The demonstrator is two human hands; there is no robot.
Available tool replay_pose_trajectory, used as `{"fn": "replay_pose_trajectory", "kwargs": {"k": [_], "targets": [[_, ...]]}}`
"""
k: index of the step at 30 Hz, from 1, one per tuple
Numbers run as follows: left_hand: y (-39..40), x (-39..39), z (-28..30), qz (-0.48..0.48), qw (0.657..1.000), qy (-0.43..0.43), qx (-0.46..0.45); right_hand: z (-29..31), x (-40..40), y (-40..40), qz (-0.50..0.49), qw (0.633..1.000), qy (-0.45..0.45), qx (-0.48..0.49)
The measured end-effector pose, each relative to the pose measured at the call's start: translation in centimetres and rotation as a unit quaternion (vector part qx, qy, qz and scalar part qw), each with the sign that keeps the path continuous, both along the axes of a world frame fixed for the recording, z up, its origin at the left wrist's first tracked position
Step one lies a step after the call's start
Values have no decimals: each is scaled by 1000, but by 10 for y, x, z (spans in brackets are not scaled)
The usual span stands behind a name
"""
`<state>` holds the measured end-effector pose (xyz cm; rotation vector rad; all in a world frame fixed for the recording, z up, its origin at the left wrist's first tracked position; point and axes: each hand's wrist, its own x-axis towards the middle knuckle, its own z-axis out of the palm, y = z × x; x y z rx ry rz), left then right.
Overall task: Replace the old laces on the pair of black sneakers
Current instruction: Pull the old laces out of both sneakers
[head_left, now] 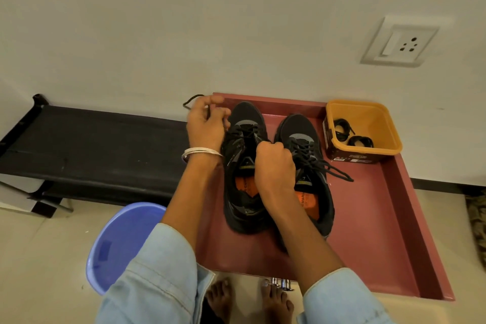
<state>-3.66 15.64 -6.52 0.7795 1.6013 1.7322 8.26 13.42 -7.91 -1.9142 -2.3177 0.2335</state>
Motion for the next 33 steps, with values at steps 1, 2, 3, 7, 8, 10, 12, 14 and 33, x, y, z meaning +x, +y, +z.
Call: {"fn": "replay_pose_trajectory", "kwargs": {"k": [1, 2, 3, 7, 8, 10, 12, 14, 33], "targets": [[0, 4, -2, -37, 992, 121, -23, 0, 0, 0, 3, 1000, 2, -1], [1, 8, -5, -80, 965, 244, -53, 0, 1, 0, 6, 1000, 4, -2], [3, 11, -9, -124, 921, 356, -94, 0, 1, 1, 6, 1000, 6, -1], [6, 23, -13, -185, 786, 548, -219, 0, 3, 1, 5, 1000, 12, 1], [6, 25, -13, -171, 773, 568, -227, 0, 3, 1, 7, 1000, 14, 1], [6, 29, -13, -140, 758, 592, -235, 0, 3, 1, 10, 1000, 17, 1], [5, 33, -13, -125, 758, 594, -239, 1, 4, 1, 11, 1000, 18, -3], [4, 33, -11, -102, 790, 566, -213, 2, 5, 2, 9, 1000, 17, -7], [10, 22, -17, -149, 861, 437, -214, 6, 7, 3, 19, 999, 22, -17]]}}
